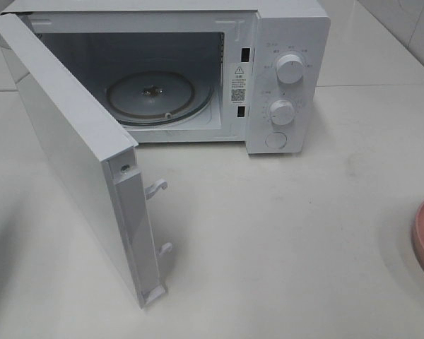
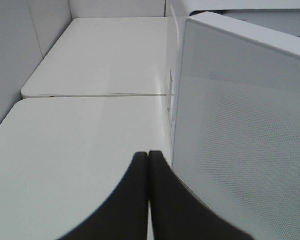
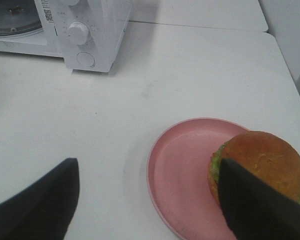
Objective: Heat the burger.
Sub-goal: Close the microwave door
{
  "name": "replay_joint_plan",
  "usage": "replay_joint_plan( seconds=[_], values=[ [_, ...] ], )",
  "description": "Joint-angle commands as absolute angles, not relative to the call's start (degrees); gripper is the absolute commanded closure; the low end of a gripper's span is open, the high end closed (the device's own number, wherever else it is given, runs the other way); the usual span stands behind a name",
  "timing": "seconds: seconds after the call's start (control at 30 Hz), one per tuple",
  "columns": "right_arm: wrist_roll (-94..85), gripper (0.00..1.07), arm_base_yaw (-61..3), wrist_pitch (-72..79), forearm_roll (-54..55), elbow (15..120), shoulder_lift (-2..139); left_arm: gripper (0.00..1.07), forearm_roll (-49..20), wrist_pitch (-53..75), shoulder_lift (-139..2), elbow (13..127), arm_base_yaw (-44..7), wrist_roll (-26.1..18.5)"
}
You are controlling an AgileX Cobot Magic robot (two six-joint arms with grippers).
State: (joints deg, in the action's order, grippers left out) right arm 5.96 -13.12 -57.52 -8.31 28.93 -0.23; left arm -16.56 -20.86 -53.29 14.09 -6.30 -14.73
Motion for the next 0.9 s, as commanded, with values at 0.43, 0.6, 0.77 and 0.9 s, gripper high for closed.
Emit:
replay_joint_plan(
  seconds=[0.43,0.6,0.77,0.9],
  values=[
    [5.4,0.33,-12.7,-57.1,-8.3,28.5,-1.9,1.07,5.0,-39.2,-70.2,14.3,-10.0,4.8],
    [5.4,0.33,-12.7,-57.1,-8.3,28.5,-1.9,1.07,9.0,-44.0,-72.2,14.5,-10.0,8.5],
    [5.4,0.33,-12.7,-57.1,-8.3,28.5,-1.9,1.07,12.1,-47.0,-75.5,14.8,-10.0,12.5],
    [5.4,0.33,-12.7,-57.1,-8.3,28.5,-1.9,1.07,14.2,-48.8,-77.6,15.8,-10.0,14.3]
  ],
)
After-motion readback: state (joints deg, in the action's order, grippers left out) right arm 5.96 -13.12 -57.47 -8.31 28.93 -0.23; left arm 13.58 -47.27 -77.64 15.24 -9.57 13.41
